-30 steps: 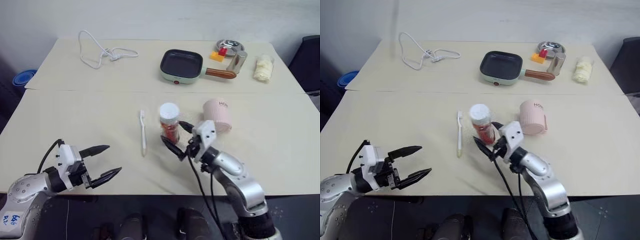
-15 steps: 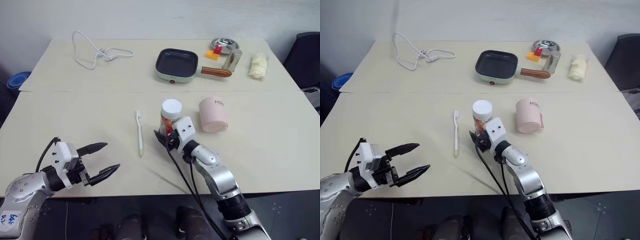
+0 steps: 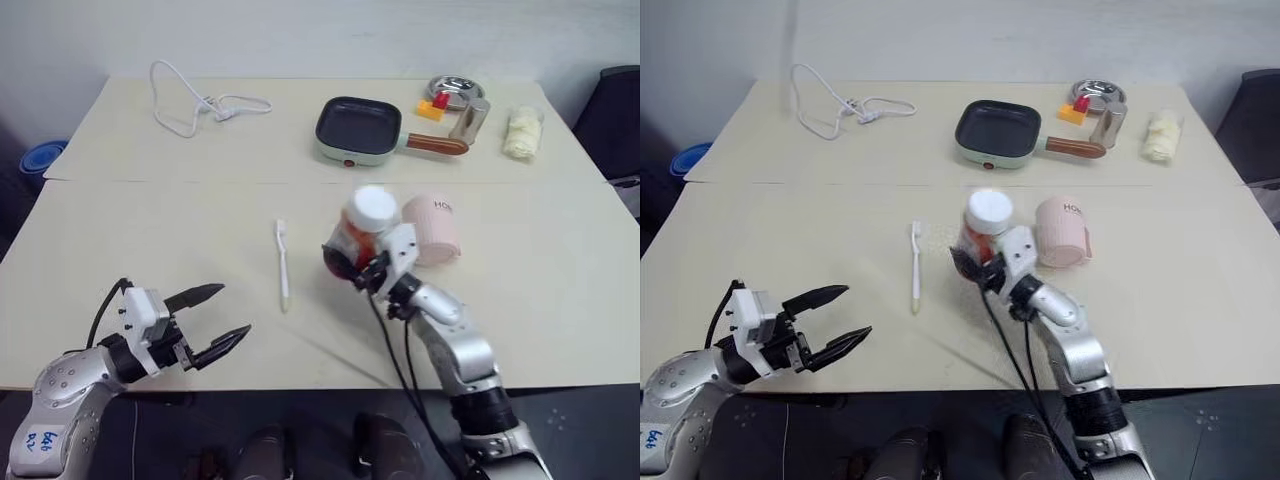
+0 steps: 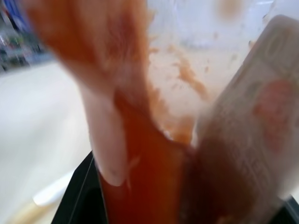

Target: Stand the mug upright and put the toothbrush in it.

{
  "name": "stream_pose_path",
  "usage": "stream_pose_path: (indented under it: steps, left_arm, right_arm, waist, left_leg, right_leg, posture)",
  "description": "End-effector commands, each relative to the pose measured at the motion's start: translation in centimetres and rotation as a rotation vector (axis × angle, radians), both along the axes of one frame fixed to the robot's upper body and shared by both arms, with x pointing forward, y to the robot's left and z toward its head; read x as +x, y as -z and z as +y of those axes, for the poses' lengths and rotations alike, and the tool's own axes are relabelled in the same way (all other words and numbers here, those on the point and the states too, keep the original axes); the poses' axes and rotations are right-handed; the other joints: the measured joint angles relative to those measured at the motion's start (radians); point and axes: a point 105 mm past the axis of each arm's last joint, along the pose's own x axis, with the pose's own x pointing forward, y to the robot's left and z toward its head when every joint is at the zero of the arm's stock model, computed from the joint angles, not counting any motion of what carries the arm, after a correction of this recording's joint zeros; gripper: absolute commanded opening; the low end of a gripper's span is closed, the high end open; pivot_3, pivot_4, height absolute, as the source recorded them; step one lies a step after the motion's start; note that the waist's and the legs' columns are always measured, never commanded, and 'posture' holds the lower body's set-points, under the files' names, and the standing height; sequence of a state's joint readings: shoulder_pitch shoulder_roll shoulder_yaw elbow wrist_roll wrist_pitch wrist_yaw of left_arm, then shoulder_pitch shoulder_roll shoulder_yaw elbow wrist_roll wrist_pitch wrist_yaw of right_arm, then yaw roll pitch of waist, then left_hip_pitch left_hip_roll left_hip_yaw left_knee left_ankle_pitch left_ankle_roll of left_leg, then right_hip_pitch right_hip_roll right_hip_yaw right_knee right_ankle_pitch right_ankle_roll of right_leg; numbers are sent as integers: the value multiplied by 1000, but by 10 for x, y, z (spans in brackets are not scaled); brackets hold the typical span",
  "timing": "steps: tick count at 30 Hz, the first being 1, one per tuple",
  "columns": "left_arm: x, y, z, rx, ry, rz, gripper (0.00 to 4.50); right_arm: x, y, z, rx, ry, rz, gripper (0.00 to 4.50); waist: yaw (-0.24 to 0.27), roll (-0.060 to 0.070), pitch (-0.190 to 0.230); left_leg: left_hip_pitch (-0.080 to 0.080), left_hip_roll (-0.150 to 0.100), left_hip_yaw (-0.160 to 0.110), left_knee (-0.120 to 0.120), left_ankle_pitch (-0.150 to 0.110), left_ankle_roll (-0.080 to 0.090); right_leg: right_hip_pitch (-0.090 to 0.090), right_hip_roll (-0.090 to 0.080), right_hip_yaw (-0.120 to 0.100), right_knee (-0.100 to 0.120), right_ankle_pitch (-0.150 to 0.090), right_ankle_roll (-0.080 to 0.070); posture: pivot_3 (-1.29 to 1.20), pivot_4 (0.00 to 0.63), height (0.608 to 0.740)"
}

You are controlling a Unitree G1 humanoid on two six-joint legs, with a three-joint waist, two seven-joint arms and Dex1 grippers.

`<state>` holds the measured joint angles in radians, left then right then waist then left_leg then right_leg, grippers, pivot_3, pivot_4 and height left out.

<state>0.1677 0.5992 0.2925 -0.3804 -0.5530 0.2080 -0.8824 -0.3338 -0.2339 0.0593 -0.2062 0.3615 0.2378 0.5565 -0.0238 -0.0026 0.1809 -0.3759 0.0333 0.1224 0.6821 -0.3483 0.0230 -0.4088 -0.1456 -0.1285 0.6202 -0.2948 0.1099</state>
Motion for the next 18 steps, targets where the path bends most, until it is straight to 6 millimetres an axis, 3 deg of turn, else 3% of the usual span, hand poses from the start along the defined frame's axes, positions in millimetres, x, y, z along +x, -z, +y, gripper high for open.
stream_pose_path:
  steps: [1, 3, 7, 9, 11, 17, 18]
  left_arm:
    - [2, -11, -12, -15, 58, -64, 4500]
    - [2, -13, -17, -23, 78, -76, 4500]
    - [8, -17, -25, -50, 101, -102, 4500]
    - [10, -17, -29, -50, 117, -112, 4500]
    - [11, -16, -31, -48, 129, -112, 4500]
    - [17, -20, -32, -37, 147, -127, 4500]
    - [18, -22, -31, -33, 146, -131, 4500]
  right_arm:
    - [-8, -54, -95, -44, 183, -133, 2138]
    - [-4, -53, -146, -130, 324, -89, 2138]
    - [3, -33, -250, -233, 634, 10, 2138]
    - [7, -12, -284, -268, 741, 58, 2138]
    - [11, 11, -299, -278, 782, 117, 2138]
    - [19, 54, -303, -204, 788, 231, 2138]
    - [19, 59, -303, -188, 792, 241, 2487]
  waist:
    - [12, 1, 1]
    - [26, 1, 1]
    - [21, -1, -1]
    - [15, -1, -1]
    - [2, -1, 0]
    - [-20, 1, 1]
    - [-19, 1, 1]
  left_leg:
    - [0, -1, -1, 0, 0, 1]
    - [-1, -4, 0, 0, 0, 4]
    - [0, -3, 1, 0, -1, 4]
    - [2, -2, 3, 0, 0, 3]
    - [5, -3, 7, 0, 1, 3]
    - [6, 0, 10, -1, 2, 2]
    - [7, 0, 10, -1, 2, 2]
  right_leg:
    - [0, -1, 0, 0, 0, 1]
    - [1, -3, 0, -1, 1, 2]
    - [2, -2, -1, -4, 1, 3]
    - [2, -1, 1, -3, 1, 3]
    - [3, 0, 3, -1, 1, 3]
    - [1, 1, 8, 1, 1, 3]
    - [1, 1, 8, 1, 2, 3]
  posture:
    - [0, 150, 740]
    - [0, 150, 740]
    - [0, 150, 740]
    - [0, 150, 740]
    - [0, 150, 740]
    - [0, 150, 740]
    - [0, 150, 740]
